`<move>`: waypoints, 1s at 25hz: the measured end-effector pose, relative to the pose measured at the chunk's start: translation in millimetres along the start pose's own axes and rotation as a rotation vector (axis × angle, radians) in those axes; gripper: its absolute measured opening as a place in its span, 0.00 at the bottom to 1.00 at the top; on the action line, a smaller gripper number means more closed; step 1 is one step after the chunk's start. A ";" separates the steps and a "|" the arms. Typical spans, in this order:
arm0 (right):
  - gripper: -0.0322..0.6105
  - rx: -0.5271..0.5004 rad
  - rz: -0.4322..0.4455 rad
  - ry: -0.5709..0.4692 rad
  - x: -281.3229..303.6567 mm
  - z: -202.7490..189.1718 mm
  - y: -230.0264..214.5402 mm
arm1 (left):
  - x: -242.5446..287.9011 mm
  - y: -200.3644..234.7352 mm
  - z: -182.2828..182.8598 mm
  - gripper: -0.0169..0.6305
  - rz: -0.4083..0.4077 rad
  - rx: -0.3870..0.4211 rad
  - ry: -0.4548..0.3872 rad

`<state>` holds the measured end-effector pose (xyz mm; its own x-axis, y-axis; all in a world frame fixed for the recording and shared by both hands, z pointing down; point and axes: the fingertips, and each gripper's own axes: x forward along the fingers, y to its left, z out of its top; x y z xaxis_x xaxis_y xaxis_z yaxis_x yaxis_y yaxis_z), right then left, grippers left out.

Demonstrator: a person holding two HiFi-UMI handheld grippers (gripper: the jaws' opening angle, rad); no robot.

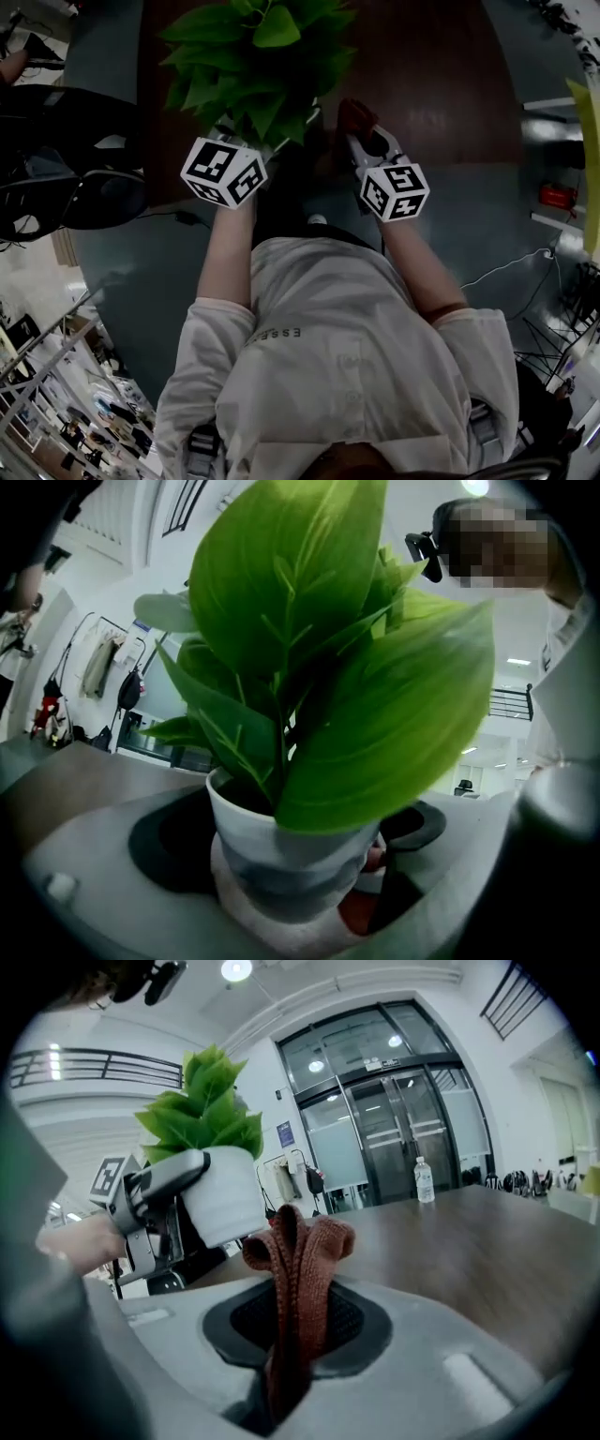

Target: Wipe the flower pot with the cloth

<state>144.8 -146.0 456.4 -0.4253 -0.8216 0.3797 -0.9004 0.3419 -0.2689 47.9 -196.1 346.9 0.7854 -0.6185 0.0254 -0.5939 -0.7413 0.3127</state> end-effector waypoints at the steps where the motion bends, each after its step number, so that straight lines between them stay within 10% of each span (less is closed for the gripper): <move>1: 0.13 0.024 0.019 -0.003 0.8 6.1 8.7 | 1.6 -11.3 13.5 0.87 -0.024 0.001 0.000; 6: 0.13 0.094 0.105 -0.041 7.5 47.4 42.9 | 15.4 -60.6 52.4 0.87 -0.121 0.048 0.014; 20: 0.13 -0.207 0.251 -0.059 -31.9 40.2 78.9 | 31.0 -95.4 54.4 0.87 -0.158 0.064 -0.032; 25: 0.12 -0.159 0.175 -0.079 -27.6 46.1 48.1 | 26.1 -122.8 65.5 0.88 -0.208 0.063 -0.061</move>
<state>117.4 -127.9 392.2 -0.5731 -0.7746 0.2675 -0.8195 0.5443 -0.1795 130.0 -138.3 247.0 0.8814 -0.4634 -0.0917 -0.4311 -0.8684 0.2450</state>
